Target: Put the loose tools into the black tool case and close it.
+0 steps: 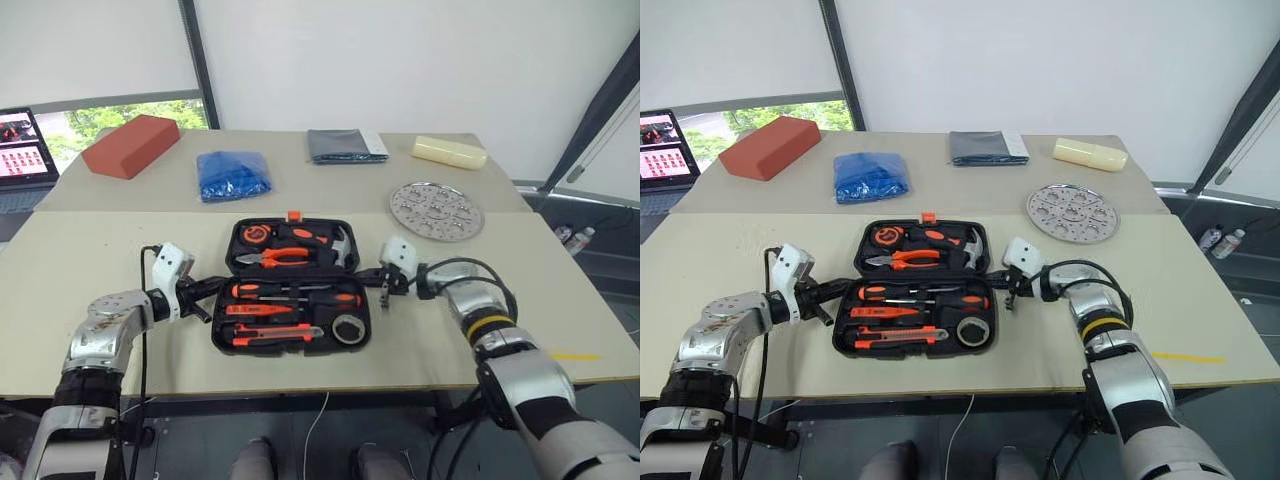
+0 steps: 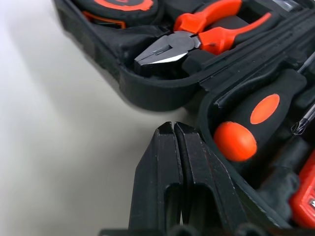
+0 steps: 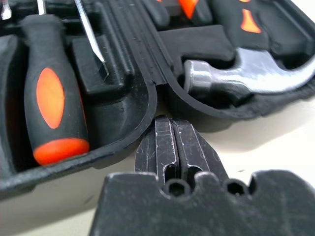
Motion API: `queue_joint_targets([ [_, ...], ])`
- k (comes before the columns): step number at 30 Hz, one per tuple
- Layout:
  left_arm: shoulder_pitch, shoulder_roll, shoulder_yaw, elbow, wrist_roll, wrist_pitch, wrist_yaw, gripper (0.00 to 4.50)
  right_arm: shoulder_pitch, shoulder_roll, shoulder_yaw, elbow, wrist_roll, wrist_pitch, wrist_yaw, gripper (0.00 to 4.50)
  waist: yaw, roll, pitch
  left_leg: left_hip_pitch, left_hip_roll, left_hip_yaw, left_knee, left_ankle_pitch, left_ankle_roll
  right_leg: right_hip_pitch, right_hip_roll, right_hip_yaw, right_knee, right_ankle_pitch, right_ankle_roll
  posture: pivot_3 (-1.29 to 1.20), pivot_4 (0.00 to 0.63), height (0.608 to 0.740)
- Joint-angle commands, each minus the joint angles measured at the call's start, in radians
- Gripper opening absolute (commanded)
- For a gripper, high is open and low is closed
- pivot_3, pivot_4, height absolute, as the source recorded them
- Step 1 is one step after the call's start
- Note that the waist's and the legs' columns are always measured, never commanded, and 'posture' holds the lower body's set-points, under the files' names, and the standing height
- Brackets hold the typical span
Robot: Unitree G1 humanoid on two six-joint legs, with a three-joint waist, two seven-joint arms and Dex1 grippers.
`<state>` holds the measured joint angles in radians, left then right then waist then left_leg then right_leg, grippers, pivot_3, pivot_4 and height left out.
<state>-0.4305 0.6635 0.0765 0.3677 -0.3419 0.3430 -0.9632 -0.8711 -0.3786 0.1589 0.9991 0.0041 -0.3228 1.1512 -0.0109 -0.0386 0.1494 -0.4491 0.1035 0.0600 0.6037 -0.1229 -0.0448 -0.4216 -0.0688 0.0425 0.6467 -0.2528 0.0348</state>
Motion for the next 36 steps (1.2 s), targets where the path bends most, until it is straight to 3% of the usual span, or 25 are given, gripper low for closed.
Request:
queue_joint_targets([
  [1,0.026,-0.021,-0.009,-0.061,-0.006,-0.03,-0.031,0.12,0.064,-0.003,-0.017,-0.18,0.026,0.07,-0.022,0.0,-0.001,0.0,0.0,-0.001,0.0,0.0,0.0,0.0,0.0,0.0,0.0,0.0,0.0,0.0,0.0,0.0,0.15,0.74],
  [5,0.073,-0.026,0.028,-0.103,-0.022,0.008,0.007,0.12,0.155,-0.032,-0.024,-0.314,0.039,0.156,-0.022,0.0,-0.001,0.0,0.0,0.0,0.0,0.0,0.001,0.0,0.0,0.0,0.0,0.0,0.001,0.0,0.0,0.0,0.15,0.74],
  [7,0.093,-0.022,0.06,-0.115,-0.019,0.029,0.054,0.63,0.186,-0.056,-0.035,-0.365,0.047,0.235,-0.034,0.0,-0.001,0.0,0.0,0.0,0.0,0.0,0.001,0.0,0.0,0.0,0.0,0.0,0.001,0.0,0.0,0.0,0.15,0.74],
  [11,0.126,0.01,0.15,-0.14,-0.072,0.061,0.062,2.08,0.219,-0.126,-0.075,-0.491,0.097,0.411,-0.022,1.22,0.0,0.0,0.0,0.0,0.0,0.0,0.002,0.0,0.0,0.0,0.0,0.0,0.001,0.0,0.0,0.0,0.15,0.74],
  [15,0.097,0.082,0.198,-0.2,-0.128,0.31,0.112,3.62,0.208,-0.185,-0.101,-0.755,0.222,0.873,-0.028,2.57,-0.002,0.0,0.0,-0.001,0.001,0.0,0.003,0.0,0.0,-0.001,0.0,0.0,0.002,0.0,0.0,0.0,0.15,0.74],
  [17,0.038,0.102,0.208,-0.224,-0.199,0.469,0.117,4.34,0.15,-0.219,-0.068,-0.831,0.197,1.1,-0.09,3.28,-0.002,0.0,0.0,-0.001,0.001,-0.001,0.004,0.0,0.0,-0.001,0.0,0.0,0.002,0.0,-0.001,0.0,0.15,0.74],
  [18,0.008,0.103,0.208,-0.224,-0.217,0.518,0.126,4.48,0.12,-0.231,-0.045,-0.846,0.183,1.185,-0.111,3.53,-0.002,0.0,0.0,-0.001,0.001,-0.001,0.004,0.0,-0.001,-0.002,0.0,0.0,0.003,0.0,-0.001,0.0,0.15,0.74],
  [21,-0.107,0.098,0.167,-0.176,-0.213,0.654,0.178,4.5,-0.013,-0.206,-0.02,-0.79,0.211,1.407,-0.147,4.45,-0.001,0.0,0.0,-0.001,0.001,-0.001,0.005,-0.001,-0.003,-0.002,0.0,0.0,0.003,0.0,-0.001,0.0,0.15,0.74],
  [26,-0.275,0.016,0.087,-0.008,-0.087,0.636,0.331,4.5,-0.205,-0.1,0.042,-0.489,0.148,1.435,-0.252,4.45,-0.001,0.0,0.0,-0.001,0.001,-0.001,0.005,0.0,0.0,-0.001,0.001,0.0,0.003,0.0,-0.001,0.0,0.15,0.74],
  [36,-0.327,-0.017,0.074,0.043,-0.084,0.662,0.318,4.5,-0.351,0.019,0.006,-0.139,0.108,1.303,-0.373,4.45,-0.004,0.0,0.0,-0.013,0.001,-0.002,0.004,0.0,0.001,-0.013,0.002,0.0,0.005,0.0,0.0,0.0,0.15,0.74],
])
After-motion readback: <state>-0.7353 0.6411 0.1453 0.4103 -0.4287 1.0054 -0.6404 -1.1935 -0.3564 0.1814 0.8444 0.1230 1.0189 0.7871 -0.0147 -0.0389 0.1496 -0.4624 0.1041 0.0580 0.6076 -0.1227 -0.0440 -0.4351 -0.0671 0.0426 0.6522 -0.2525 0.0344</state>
